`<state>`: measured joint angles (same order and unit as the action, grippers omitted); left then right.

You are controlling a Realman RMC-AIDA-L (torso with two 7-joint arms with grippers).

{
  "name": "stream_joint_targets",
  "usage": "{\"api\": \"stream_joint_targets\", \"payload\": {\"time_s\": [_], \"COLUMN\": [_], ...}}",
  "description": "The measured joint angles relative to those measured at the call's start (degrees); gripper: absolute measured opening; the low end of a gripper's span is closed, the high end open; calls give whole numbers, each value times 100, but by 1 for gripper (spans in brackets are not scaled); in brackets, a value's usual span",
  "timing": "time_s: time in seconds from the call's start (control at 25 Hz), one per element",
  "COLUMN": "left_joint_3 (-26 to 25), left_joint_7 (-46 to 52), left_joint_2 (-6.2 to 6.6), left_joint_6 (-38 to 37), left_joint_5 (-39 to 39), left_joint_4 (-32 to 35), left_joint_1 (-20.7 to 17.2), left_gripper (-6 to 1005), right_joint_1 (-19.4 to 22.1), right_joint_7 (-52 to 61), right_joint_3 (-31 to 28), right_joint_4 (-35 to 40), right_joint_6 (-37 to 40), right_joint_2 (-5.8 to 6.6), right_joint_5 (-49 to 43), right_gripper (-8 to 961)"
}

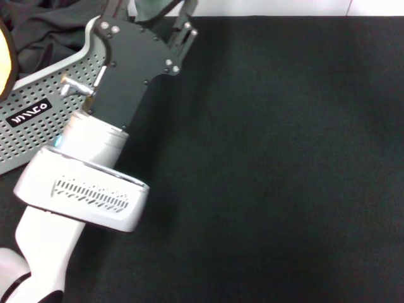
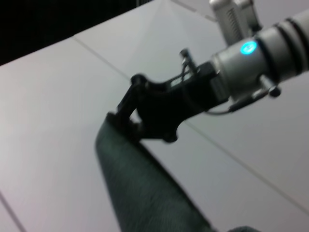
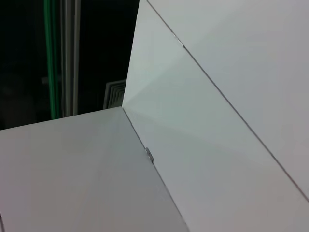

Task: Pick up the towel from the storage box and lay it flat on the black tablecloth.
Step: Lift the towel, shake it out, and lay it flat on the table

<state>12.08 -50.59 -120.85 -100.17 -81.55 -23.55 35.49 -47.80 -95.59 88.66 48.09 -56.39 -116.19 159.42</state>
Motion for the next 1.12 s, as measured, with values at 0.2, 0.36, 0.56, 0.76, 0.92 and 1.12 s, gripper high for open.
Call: {"api": "stream_joint_targets", "payload": {"time_s": [0.2, 0.36, 0.56, 0.76, 0.92, 1.12], "left_joint_3": [-140, -225, -379, -388, -390, -390], "left_joint_7": [60, 400, 833, 975, 977, 1035], "left_joint_2": [0, 0, 0, 0, 0, 0], "left_joint_6": [-66, -105, -72, -43, -40, -69], "left_joint_5": [2, 2, 17, 33, 79, 79], "left_joint_4": [67, 207, 310, 322, 325, 325], "left_joint_1": [-199, -243, -240, -228, -222, -222], "left_gripper": [679, 679, 679, 679, 679, 680], "right_joint_1": [137, 283, 385, 551, 752, 844], "right_joint_7": [-151, -160, -168, -170, -312, -740], "right_joint_3": [-56, -27, -13, 1, -1, -30], "right_joint_4": [-210, -553, -1163, -1313, -1272, -1344], "right_joint_6": [8, -263, -861, -1203, -1362, -1402], "right_joint_2": [0, 6, 5, 19, 19, 26], "right_joint_5": [-35, -71, -131, -344, -738, -1083], "right_gripper": [23, 23, 24, 24, 25, 25]}}
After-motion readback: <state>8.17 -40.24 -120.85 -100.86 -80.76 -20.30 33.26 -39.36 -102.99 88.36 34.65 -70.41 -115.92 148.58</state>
